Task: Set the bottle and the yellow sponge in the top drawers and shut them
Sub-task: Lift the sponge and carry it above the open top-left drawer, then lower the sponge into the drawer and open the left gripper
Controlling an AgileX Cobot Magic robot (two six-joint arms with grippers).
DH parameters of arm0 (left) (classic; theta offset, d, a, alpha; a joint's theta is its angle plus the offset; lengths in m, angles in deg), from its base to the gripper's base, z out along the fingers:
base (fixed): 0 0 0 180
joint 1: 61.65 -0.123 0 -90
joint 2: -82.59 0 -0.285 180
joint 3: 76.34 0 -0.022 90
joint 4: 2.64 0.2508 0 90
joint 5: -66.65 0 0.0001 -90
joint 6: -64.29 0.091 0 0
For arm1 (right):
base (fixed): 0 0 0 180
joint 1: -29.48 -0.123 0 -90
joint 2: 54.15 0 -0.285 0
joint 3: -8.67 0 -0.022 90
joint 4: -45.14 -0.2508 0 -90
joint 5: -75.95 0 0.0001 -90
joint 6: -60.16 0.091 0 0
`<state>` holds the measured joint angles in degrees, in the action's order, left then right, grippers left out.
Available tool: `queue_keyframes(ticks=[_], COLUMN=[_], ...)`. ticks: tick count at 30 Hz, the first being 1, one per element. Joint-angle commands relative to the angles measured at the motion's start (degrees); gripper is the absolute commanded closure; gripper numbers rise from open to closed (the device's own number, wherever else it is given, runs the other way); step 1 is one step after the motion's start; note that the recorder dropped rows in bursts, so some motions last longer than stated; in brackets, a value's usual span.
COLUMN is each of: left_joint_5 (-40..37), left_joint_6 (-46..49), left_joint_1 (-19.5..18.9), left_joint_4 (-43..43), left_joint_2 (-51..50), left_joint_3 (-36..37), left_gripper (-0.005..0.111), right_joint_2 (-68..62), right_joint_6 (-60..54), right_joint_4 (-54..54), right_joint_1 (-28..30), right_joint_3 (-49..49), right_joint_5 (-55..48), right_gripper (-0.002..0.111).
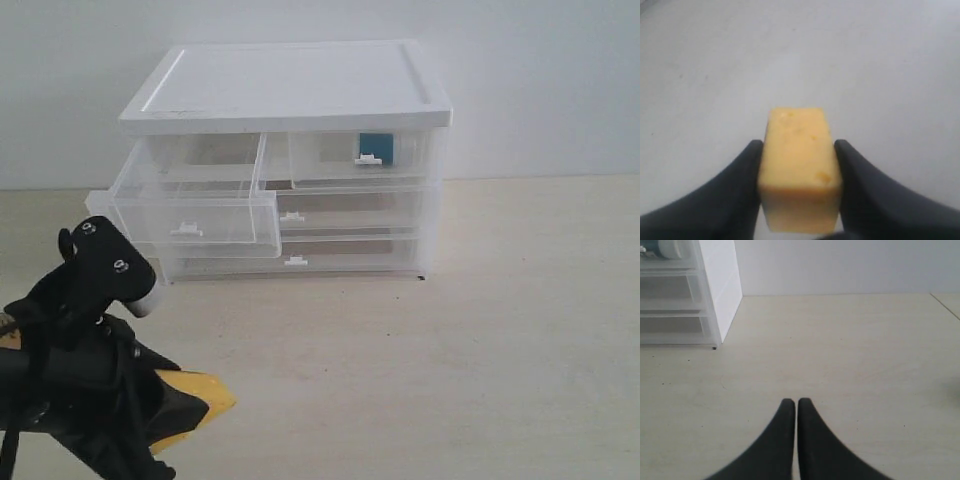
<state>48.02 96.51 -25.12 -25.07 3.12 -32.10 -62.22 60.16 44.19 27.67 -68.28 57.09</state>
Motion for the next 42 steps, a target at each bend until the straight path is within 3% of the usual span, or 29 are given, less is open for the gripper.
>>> queue_keyframes(ticks=[1, 6, 9, 12, 21, 28, 42], left_joint_5=[-8.9, -19.1, -22.5, -24.6, -33.6, -36.1, -36.7], left_joint_6=[12.9, 32.6, 37.7, 38.2, 43.1, 48.0, 51.7], left_joint_1=[1.5, 1.3, 1.3, -0.2, -10.2, -16.9, -23.4], left_joint_4=[-8.0, -17.3, -19.2, -18.3, -18.3, -18.4, -19.0], left_joint_2=[3.5, 3.9, 3.9, 3.9, 3.8, 0.6, -16.5], left_joint_3=[-4.1, -10.6, -14.5, -18.3, -27.6, -32.1, -44.7], left_gripper=[0.102, 0.102, 0.102, 0.102, 0.102, 0.102, 0.102], right_joint_2=[0.3, 0.3, 0.3, 0.3, 0.3, 0.3, 0.3], right_joint_6=[0.0, 0.0, 0.0, 0.0, 0.0, 0.0, 0.0], right_joint_4=[0.0, 0.0, 0.0, 0.0, 0.0, 0.0, 0.0], right_joint_1=[0.0, 0.0, 0.0, 0.0, 0.0, 0.0, 0.0], right_joint_3=[-0.3, -0.3, -0.3, -0.3, -0.3, -0.3, -0.3], right_joint_5=[0.4, 0.4, 0.4, 0.4, 0.4, 0.4, 0.5], right_gripper=[0.108, 0.108, 0.108, 0.108, 0.108, 0.108, 0.108])
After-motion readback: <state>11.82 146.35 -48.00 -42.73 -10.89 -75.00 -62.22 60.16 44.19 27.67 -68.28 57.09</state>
